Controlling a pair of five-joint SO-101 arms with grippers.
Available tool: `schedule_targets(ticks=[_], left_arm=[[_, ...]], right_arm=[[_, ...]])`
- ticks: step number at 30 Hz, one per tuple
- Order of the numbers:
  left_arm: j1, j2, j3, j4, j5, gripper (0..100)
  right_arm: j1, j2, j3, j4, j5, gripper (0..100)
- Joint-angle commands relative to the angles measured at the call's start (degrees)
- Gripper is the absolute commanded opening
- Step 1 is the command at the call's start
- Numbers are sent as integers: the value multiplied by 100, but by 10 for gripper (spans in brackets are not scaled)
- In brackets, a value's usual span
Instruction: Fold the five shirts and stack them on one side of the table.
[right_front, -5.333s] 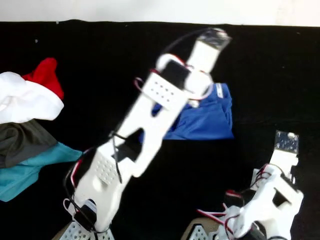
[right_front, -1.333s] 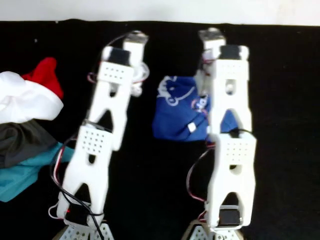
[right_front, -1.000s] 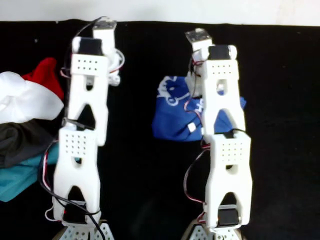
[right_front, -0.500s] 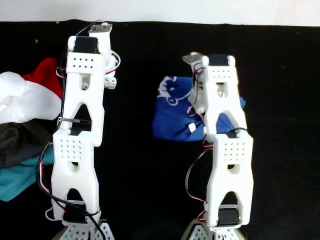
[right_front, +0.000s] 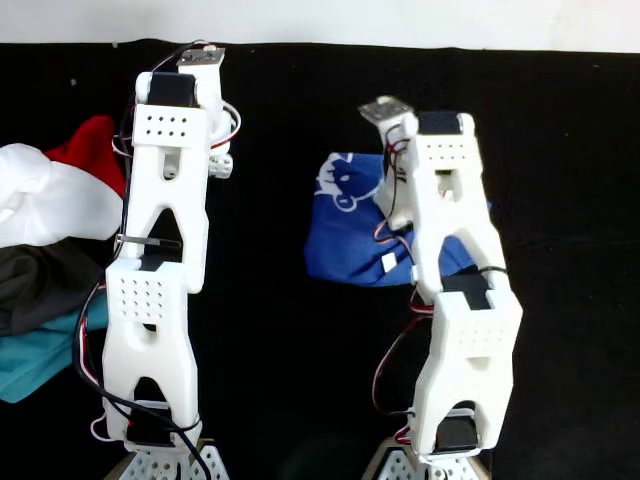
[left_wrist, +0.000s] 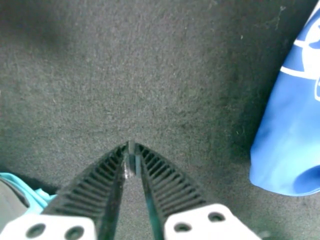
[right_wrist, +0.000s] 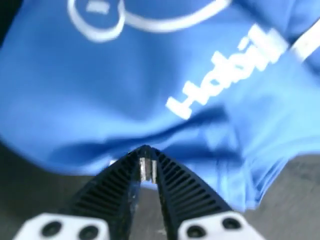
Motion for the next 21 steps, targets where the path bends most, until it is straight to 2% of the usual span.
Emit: schedule_targets(ticks=[1, 11, 16, 21], left_arm=[[-40, -391, -48, 35, 26, 9], [-40, -382, -48, 26, 26, 9], [-40, -382, -48, 26, 26, 9], [-40, -382, -48, 26, 26, 9]], right_arm=[[-48, 268, 13, -347, 35, 6], [330, 444, 4, 875, 79, 6], [690, 444, 13, 1262, 659, 6], [1024, 312, 92, 1297, 800, 6]])
